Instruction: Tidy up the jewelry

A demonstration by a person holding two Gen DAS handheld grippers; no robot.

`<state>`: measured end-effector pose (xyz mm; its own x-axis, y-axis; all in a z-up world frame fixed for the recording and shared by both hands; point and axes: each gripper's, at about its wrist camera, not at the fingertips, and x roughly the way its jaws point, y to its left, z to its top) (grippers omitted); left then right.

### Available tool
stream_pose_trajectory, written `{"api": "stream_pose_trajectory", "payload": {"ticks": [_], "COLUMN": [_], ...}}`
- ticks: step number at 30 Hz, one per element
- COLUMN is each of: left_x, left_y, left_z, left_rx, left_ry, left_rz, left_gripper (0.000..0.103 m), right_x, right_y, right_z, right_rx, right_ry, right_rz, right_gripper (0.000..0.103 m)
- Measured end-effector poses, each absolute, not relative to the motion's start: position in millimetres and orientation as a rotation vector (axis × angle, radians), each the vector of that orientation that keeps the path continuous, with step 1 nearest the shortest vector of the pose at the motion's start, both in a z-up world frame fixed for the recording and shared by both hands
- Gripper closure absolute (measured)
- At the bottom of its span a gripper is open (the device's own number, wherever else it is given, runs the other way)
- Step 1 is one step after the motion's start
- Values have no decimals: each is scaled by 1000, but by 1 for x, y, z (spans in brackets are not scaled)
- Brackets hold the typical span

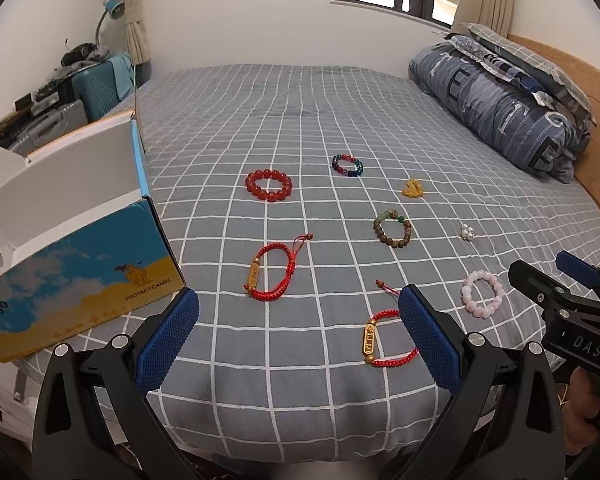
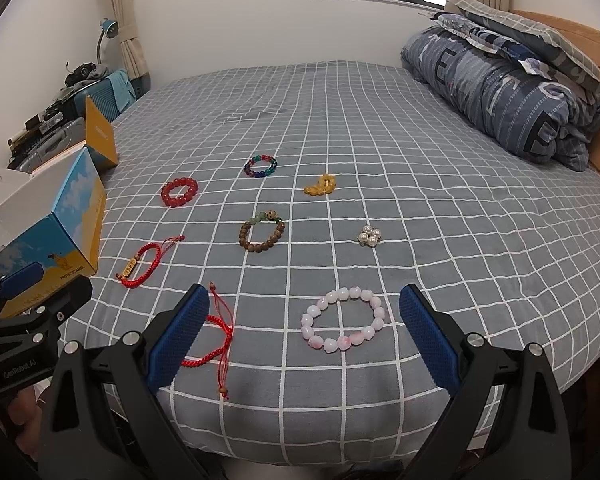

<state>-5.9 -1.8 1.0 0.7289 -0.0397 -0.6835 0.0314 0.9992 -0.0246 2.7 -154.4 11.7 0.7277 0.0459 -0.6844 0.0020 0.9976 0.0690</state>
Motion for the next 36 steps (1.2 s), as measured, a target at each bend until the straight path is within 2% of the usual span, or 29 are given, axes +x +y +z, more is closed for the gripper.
{"api": "stream_pose_trajectory", "payload": {"ticks": [36], "left_x": [-7], "left_y": [-8], "left_z": [1], "left_rx": [-12], "left_ry": [758], "left_rz": [-54], "left_gripper": [5], "right_x": [3], "right_y": [-154], "right_z": [12], "right_rx": [59], "right_ry": [755], "right_rz": [20], "right_gripper": [11]}}
